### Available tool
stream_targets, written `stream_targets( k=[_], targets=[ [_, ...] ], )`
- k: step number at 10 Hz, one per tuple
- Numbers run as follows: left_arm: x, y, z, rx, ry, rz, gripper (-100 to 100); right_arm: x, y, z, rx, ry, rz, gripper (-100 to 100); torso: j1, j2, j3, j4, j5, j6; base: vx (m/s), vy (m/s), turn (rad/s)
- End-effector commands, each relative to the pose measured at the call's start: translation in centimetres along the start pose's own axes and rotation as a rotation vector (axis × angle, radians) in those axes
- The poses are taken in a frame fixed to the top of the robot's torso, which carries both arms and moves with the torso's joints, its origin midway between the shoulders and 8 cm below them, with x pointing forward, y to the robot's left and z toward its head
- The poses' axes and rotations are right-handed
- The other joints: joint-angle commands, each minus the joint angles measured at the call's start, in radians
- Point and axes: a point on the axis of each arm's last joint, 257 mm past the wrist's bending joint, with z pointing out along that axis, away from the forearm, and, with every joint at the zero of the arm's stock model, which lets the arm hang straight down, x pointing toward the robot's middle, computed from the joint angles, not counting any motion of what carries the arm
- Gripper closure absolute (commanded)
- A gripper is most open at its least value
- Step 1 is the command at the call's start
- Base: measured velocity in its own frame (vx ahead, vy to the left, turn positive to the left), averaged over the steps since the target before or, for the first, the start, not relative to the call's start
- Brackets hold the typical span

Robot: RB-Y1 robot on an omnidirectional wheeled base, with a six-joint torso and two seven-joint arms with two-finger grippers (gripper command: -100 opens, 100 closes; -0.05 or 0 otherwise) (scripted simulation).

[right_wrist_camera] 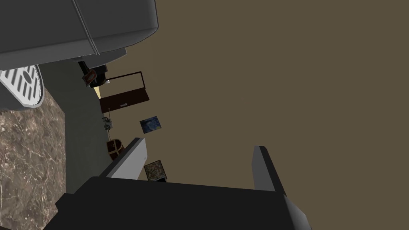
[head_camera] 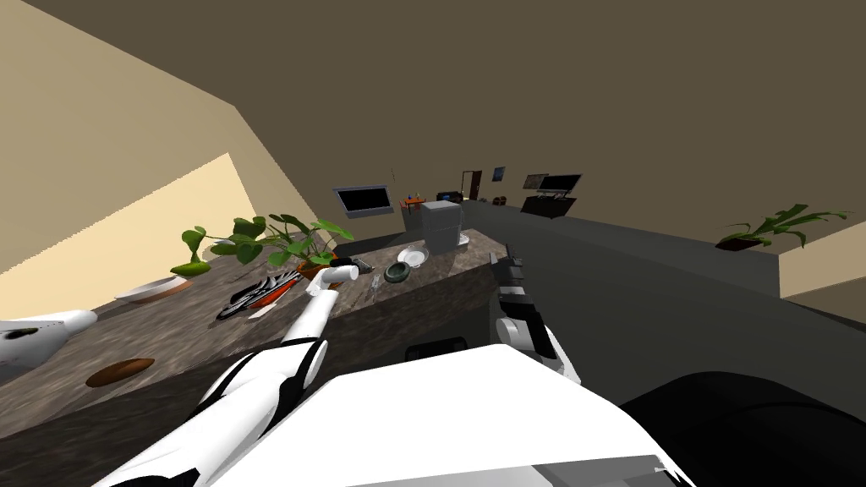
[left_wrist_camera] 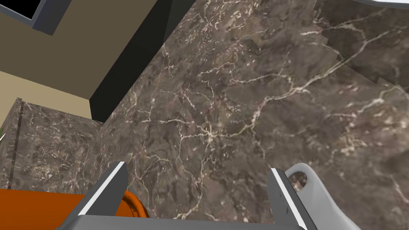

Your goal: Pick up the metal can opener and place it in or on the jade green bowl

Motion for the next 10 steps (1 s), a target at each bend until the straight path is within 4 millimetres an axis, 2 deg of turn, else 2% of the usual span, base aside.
stream_targets(
  k=[1, 2, 3, 4, 5, 6, 8, 9, 10],
  targets=[
    [-1.1, 0.6, 0.4, -0.039, -0.052, -0.042, -100, 0.0, 0.0, 0.0, 0.0, 0.0, 0.0, 0, 0.0, 0.0, 0.0, 0.0, 0.0, 0.0, 0.021, -0.018, -0.048],
    [-0.5, 0.0, 0.4, -0.052, -0.065, -0.091, -100, 0.0, 0.0, 0.0, 0.0, 0.0, 0.0, 0, 0.0, 0.0, 0.0, 0.0, 0.0, 0.0, 0.025, -0.025, -0.074],
    [-1.6, 0.7, 0.7, -0.077, -0.104, -0.108, -100, 0.0, 0.0, 0.0, 0.0, 0.0, 0.0, 0, 0.0, 0.0, 0.0, 0.0, 0.0, 0.0, 0.034, -0.019, -0.03],
    [-2.0, 1.0, 0.7, -0.088, -0.119, -0.109, -100, 0.0, 0.0, 0.0, 0.0, 0.0, 0.0, 0, 0.0, -0.001, -0.001, 0.0, 0.0, -0.001, 0.02, -0.008, 0.011],
    [-1.6, 0.5, 0.7, -0.106, -0.143, -0.168, -100, 0.0, 0.0, 0.0, 0.0, 0.0, 0.0, 0, 0.001, 0.0, 0.0, 0.0, 0.0, -0.001, 0.023, -0.014, -0.049],
    [-2.7, 1.3, 0.8, -0.128, -0.179, -0.176, -100, 0.0, 0.0, 0.0, 0.0, 0.0, 0.0, 0, 0.001, 0.0, 0.0, 0.0, 0.0, 0.0, 0.025, -0.01, -0.052],
    [-2.8, 1.3, 0.7, -0.156, -0.222, -0.238, -100, 0.0, 0.0, 0.0, 0.0, 0.0, 0.0, 0, 0.001, 0.0, 0.0, 0.0, 0.0, -0.001, 0.018, -0.002, -0.026],
    [-3.7, 1.9, 0.6, -0.175, -0.251, -0.24, -100, 0.0, 0.0, 0.0, 0.0, 0.0, 0.0, 0, 0.001, 0.0, 0.0, 0.0, 0.0, 0.0, 0.025, 0.001, -0.041],
    [-2.9, 1.5, 0.3, -0.187, -0.268, -0.291, -100, 0.0, 0.0, 0.0, 0.0, 0.0, 0.0, 0, 0.002, 0.0, 0.0, 0.0, 0.0, -0.001, 0.027, -0.003, -0.049]
  ],
)
